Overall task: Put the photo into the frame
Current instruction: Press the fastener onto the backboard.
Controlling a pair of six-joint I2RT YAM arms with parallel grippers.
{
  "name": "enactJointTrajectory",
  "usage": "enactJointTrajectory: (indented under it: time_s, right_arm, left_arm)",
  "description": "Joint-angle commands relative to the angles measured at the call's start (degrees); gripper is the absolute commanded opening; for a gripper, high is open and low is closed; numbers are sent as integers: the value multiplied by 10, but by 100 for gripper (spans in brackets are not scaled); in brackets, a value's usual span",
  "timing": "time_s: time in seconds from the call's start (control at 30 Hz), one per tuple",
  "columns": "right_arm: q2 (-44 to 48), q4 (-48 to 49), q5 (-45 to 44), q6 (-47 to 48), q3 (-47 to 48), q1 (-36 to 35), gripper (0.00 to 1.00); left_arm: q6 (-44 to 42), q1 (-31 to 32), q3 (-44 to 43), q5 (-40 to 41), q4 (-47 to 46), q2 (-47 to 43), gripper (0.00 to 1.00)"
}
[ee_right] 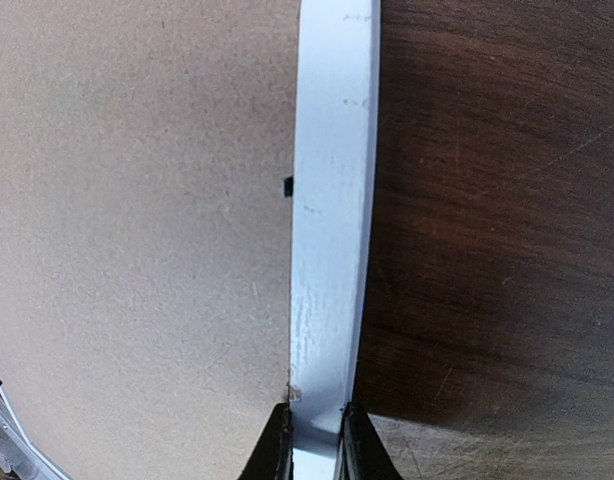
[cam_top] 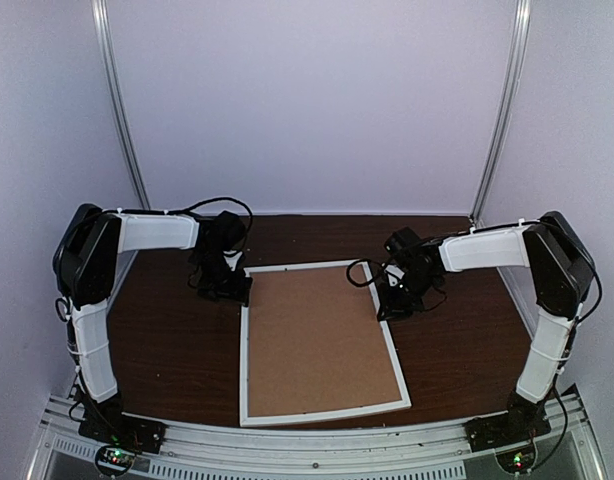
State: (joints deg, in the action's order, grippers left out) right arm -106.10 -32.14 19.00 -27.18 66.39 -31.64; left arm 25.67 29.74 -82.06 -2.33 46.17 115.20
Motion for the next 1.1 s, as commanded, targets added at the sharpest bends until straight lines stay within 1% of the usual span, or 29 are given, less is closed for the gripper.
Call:
enactJointTrajectory:
  time_s: [0.0,0.97,1.07]
  right_arm:
    - [-4,12,-20,-7,-6,-4,6]
    - [-10,16,-15,-6,-9,-4,5]
    - [-12,16,-14,-6,-9,-3,5]
  left_arm:
    - [7,18,5,-14,-5,25,82]
    - [13,38,10,-34,-38,49,83]
    - [9,39,10,-29,-44,33,86]
